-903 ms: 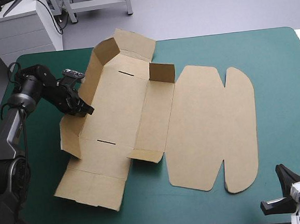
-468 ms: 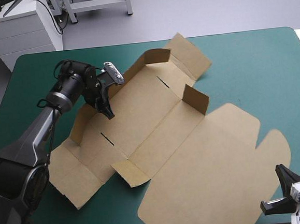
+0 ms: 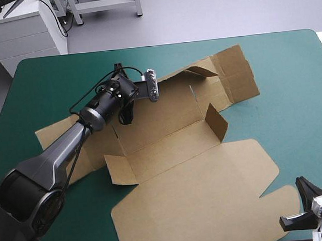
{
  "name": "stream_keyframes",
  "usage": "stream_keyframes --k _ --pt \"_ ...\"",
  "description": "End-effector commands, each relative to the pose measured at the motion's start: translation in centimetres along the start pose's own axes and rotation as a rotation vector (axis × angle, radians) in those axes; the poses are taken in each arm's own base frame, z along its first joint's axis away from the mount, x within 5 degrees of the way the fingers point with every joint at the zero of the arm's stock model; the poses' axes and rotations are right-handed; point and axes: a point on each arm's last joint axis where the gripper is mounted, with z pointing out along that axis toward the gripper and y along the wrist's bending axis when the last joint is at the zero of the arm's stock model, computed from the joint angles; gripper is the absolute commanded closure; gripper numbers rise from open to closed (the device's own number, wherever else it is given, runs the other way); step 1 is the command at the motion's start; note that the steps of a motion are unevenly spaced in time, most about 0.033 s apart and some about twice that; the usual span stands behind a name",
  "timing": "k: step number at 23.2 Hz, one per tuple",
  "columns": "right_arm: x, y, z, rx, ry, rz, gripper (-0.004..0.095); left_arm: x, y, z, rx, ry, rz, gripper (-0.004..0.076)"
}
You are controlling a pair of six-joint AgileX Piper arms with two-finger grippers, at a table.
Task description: Fold the box
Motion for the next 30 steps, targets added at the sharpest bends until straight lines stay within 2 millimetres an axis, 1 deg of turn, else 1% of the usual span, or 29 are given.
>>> stream_keyframes --k 1,3,5,6,7,8,9,10,11,12,13,16,17,18,19,21,24,27,30 --pt "-1.1 -0.1 -0.8 0.012 -0.115 -0.003 0.0927 -1.7 2.0 -3.8 -0.244 -0.099 0.114 0.0731" --pt "-1.1 -0.1 -0.8 0.012 -0.115 -0.003 0.0927 -2.7 1.8 -4.4 -0.295 -0.117 0.165 0.0731" --pt "-1.1 -0.1 -0.8 0.012 -0.115 -0.003 0.0927 -3.5 1.3 -4.9 -0.298 -0.127 0.165 0.0731" --pt "-1.1 -0.1 -0.8 0.012 -0.115 -0.003 0.0927 -3.8 1.0 -5.0 -0.291 -0.138 0.129 0.0731" --pt "-1.1 -0.1 -0.8 0.012 -0.115 -0.003 0.0927 -4.1 0.7 -4.9 -0.295 -0.142 0.042 0.0731" --pt "-1.1 -0.1 -0.8 0.012 -0.115 -0.003 0.0927 -4.1 0.4 -4.8 -0.313 -0.124 0.027 0.0731" --pt "-1.1 -0.1 -0.8 0.012 -0.115 -0.003 0.0927 -4.1 -0.1 -4.4 -0.369 -0.065 0.027 0.0731" --pt "-1.1 -0.1 -0.8 0.012 -0.115 -0.003 0.0927 -4.2 -0.9 -4.1 -0.434 -0.012 0.053 0.0731" --pt "-1.1 -0.1 -0.8 0.012 -0.115 -0.003 0.0927 -4.4 -1.3 -4.0 -0.457 -0.003 0.068 0.0731" --pt "-1.1 -0.1 -0.8 0.012 -0.115 -0.003 0.0927 -4.9 -2.4 -4.0 -0.501 0.001 0.105 0.0731" --pt "-1.1 -0.1 -0.8 0.012 -0.115 -0.003 0.0927 -5.1 -2.8 -4.1 -0.516 -0.005 0.11 0.0731" --pt "-1.1 -0.1 -0.8 0.012 -0.115 -0.003 0.0927 -6.6 -5.7 -5.2 -0.592 -0.066 0.154 0.0731" --pt "-1.1 -0.1 -0.8 0.012 -0.115 -0.003 0.0927 -6.8 -6.2 -5.3 -0.6 -0.072 0.163 0.0731" --pt "-1.1 -0.1 -0.8 0.012 -0.115 -0.003 0.0927 -7.1 -7.1 -5.6 -0.62 -0.076 0.191 0.0731" --pt "-1.1 -0.1 -0.8 0.012 -0.115 -0.002 0.0927 -7.2 -7.9 -5.8 -0.633 -0.075 0.205 0.0731" --pt "-1.1 -0.1 -0.8 0.012 -0.115 -0.002 0.0927 -7.2 -8.5 -6.0 -0.635 -0.087 0.207 0.0731" --pt "-1.1 -0.1 -0.8 0.012 -0.115 -0.002 0.0927 -6.5 -9.9 -6.5 -0.647 -0.111 0.199 0.0731" --pt "-1.1 -0.1 -0.8 0.012 -0.115 -0.002 0.0927 -5.6 -10.7 -6.7 -0.662 -0.111 0.225 0.0731" --pt "-1.1 -0.1 -0.8 0.012 -0.115 -0.002 0.0927 -4.9 -11.2 -6.5 -0.683 -0.08 0.251 0.0731"
